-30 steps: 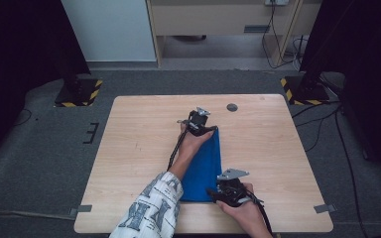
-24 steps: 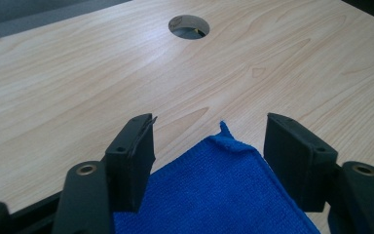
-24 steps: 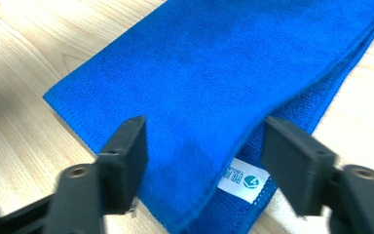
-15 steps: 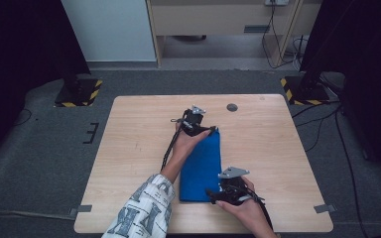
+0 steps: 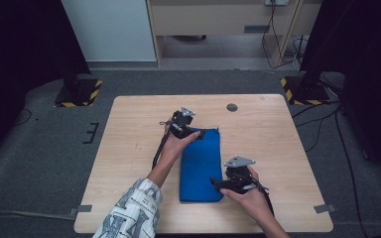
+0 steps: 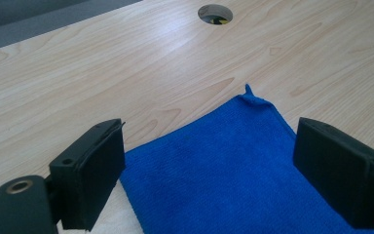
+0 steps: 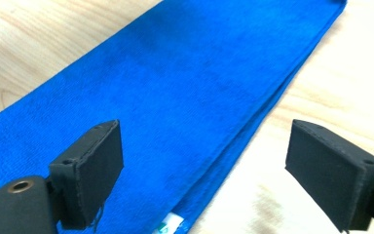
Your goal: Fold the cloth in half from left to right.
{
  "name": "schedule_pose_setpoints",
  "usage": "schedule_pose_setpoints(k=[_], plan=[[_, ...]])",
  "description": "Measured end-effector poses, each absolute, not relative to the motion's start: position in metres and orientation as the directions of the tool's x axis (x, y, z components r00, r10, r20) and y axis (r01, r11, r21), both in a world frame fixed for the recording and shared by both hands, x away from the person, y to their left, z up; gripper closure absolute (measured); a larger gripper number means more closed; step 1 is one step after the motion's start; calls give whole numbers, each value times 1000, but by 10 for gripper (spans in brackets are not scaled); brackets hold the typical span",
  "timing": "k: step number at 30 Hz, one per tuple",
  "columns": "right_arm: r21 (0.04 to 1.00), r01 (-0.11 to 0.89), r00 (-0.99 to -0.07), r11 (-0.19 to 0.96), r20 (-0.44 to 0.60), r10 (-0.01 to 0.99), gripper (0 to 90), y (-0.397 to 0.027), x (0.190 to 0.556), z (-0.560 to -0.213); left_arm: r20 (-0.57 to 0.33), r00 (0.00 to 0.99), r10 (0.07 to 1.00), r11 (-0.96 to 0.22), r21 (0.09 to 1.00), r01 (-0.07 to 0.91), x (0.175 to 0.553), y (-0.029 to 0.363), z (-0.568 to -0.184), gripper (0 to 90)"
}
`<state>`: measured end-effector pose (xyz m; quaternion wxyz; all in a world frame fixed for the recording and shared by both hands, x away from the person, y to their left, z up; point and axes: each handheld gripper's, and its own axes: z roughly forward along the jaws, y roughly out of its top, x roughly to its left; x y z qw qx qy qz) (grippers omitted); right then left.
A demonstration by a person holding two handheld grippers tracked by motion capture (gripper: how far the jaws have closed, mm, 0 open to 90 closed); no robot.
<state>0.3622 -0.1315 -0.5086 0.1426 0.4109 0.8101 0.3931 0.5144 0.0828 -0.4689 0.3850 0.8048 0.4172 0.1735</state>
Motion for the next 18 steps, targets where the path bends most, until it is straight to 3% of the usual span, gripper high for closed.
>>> schedule_pose_setpoints(k=[7,13,18], plan=[[773,538,-620,337,92,779,103,-143,380,-500,-2,601,799,-407,735,542,503,80,-472,92],[771,540,-595,338,66,801,160,-147,400,-491,35,620,784,-445,729,521,500,84,-471,94],[764,540,-587,353,41,809,203,-145,418,-485,16,617,786,-431,730,530,499,92,-472,89]])
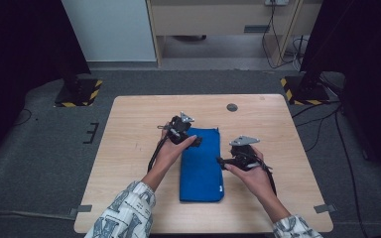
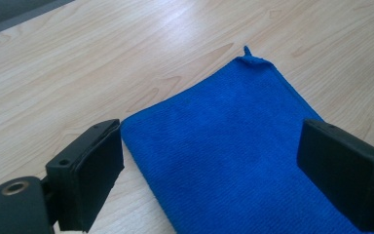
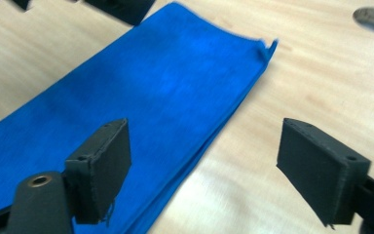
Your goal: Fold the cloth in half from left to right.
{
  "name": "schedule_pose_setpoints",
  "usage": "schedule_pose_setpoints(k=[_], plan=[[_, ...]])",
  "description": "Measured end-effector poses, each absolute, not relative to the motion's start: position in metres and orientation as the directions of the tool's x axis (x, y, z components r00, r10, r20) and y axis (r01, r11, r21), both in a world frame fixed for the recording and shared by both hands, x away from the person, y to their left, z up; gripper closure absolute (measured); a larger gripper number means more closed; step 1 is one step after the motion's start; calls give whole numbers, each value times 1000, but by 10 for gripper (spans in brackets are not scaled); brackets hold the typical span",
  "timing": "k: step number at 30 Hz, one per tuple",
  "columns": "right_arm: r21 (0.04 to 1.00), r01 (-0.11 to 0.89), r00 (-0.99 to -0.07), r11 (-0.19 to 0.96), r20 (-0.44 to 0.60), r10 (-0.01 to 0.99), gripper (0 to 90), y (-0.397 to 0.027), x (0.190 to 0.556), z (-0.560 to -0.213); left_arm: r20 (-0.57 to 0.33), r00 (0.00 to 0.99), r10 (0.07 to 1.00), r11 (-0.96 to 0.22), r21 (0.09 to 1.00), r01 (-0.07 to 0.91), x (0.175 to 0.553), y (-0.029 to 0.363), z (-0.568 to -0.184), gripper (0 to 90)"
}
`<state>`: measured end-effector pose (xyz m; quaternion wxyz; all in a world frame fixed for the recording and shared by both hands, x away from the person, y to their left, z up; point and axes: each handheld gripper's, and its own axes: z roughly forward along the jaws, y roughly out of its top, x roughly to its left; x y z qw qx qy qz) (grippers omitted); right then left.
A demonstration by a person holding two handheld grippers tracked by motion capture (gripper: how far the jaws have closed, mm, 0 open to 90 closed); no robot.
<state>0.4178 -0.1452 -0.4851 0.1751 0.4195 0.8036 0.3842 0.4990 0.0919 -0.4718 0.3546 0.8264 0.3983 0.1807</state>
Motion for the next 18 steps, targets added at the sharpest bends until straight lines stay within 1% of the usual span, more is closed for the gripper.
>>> schedule_pose_setpoints(k=[3,6,11,12,15,18], plan=[[759,538,-590,366,29,807,207,-142,432,-482,5,608,794,-412,740,532,502,97,-472,89],[748,572,-571,337,68,818,207,-137,448,-482,12,612,791,-435,714,549,508,98,-478,89],[737,580,-559,347,50,828,208,-130,473,-484,-31,615,788,-414,713,566,518,101,-484,86],[728,593,-555,345,59,830,203,-129,479,-486,-33,623,781,-410,725,553,520,102,-485,88],[724,597,-552,345,59,831,194,-130,496,-490,-40,615,787,-407,716,568,527,103,-486,92],[729,593,-547,343,53,835,195,-133,508,-491,-34,621,783,-413,718,560,530,104,-484,93]])
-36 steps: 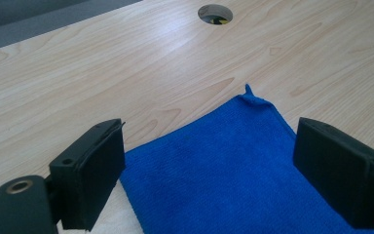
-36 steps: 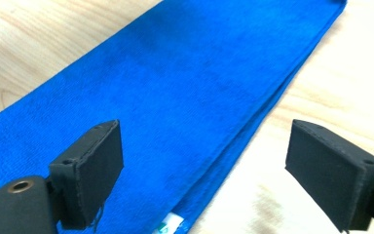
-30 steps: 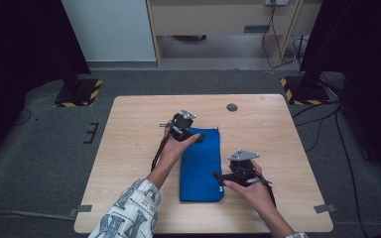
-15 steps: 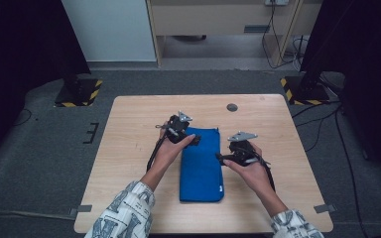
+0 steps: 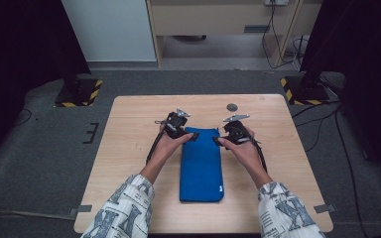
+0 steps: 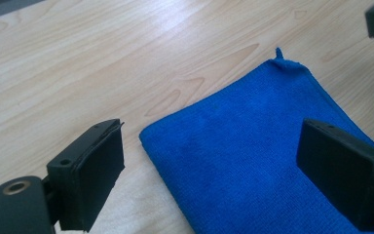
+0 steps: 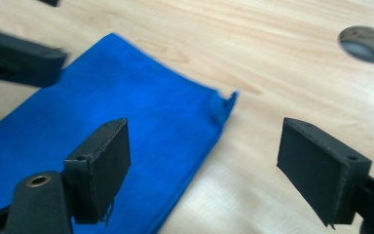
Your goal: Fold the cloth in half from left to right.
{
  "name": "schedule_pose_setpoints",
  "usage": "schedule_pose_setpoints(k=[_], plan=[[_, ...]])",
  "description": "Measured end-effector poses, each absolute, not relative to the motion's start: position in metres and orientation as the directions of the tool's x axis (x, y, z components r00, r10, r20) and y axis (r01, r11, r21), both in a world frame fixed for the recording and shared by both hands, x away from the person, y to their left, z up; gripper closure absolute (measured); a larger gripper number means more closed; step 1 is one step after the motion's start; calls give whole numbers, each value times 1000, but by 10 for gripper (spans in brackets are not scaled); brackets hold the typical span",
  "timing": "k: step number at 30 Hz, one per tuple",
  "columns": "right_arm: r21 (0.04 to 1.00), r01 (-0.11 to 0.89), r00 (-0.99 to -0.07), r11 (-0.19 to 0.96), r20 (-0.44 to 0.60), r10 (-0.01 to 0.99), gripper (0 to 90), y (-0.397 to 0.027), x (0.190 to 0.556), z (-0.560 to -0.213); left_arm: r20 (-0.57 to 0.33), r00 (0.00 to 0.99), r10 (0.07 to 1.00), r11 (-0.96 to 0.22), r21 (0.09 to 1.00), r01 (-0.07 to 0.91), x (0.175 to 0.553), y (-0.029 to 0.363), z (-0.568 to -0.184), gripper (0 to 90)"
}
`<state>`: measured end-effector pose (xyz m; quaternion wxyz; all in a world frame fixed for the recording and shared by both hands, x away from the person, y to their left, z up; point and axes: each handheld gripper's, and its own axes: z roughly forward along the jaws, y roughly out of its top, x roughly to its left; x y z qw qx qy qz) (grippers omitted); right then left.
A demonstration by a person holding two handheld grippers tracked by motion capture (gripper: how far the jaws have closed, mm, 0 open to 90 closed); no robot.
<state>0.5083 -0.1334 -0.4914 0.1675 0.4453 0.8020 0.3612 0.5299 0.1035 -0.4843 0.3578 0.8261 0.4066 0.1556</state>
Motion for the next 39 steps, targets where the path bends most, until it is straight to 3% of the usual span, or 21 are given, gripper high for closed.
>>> schedule_pose_setpoints(k=[3,20,25,31,39], plan=[[732,564,-546,381,-15,838,220,-136,518,-491,-35,604,797,-395,726,563,531,106,-482,107],[704,610,-544,363,39,838,339,-137,538,-502,-45,573,818,-378,710,594,543,109,-497,145],[696,622,-541,360,49,840,342,-134,541,-505,-44,568,822,-384,693,610,544,111,-499,167],[687,629,-536,364,43,843,276,-133,542,-504,-54,555,830,-367,695,618,545,115,-499,173],[695,640,-527,327,86,846,362,-136,546,-506,-58,548,834,-360,696,621,549,117,-504,174]])
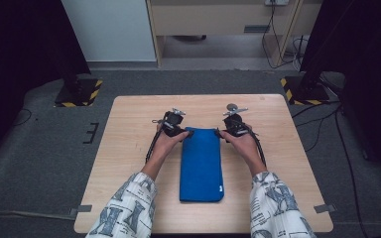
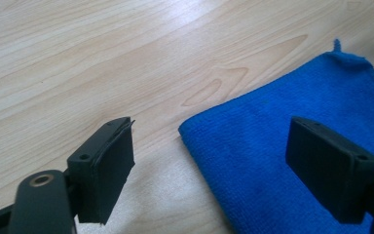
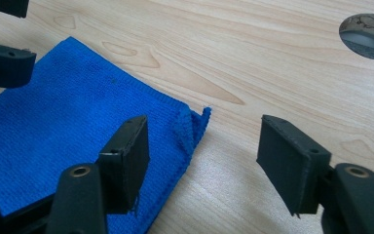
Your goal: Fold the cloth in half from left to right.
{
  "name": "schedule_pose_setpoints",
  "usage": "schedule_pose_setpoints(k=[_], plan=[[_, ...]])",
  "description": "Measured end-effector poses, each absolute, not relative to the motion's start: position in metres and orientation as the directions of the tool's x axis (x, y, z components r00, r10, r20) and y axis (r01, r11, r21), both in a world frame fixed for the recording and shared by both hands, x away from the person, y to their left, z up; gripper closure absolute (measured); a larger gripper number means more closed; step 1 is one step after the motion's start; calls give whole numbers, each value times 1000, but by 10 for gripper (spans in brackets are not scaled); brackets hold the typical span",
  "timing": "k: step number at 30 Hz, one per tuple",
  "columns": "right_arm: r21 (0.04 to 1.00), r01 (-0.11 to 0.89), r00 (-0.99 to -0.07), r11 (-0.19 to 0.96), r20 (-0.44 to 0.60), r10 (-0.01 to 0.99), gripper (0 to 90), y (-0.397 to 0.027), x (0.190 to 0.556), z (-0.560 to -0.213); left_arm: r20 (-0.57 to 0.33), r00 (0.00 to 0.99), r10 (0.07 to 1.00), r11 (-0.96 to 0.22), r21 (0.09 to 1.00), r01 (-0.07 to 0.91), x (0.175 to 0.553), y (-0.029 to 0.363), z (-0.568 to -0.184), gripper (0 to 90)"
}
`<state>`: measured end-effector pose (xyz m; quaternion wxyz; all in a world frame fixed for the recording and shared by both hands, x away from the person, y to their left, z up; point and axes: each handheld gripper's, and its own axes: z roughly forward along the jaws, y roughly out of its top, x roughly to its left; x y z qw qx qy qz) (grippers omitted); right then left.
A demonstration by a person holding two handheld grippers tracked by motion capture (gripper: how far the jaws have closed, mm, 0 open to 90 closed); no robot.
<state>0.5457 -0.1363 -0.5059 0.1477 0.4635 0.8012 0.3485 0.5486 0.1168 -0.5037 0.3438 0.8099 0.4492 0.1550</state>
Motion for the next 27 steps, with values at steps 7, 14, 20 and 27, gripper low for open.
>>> schedule_pose_setpoints(k=[7,14,20,27], plan=[[688,649,-523,325,93,847,365,-132,551,-514,-55,545,837,-368,681,634,553,117,-514,207],[671,652,-541,353,85,837,370,-125,553,-527,-36,554,832,-400,653,643,555,109,-527,204],[668,650,-540,362,72,838,390,-121,554,-527,-39,549,835,-396,651,647,554,108,-526,217],[681,618,-583,393,61,810,711,-112,551,-526,-40,588,808,-417,666,618,543,102,-524,552]])
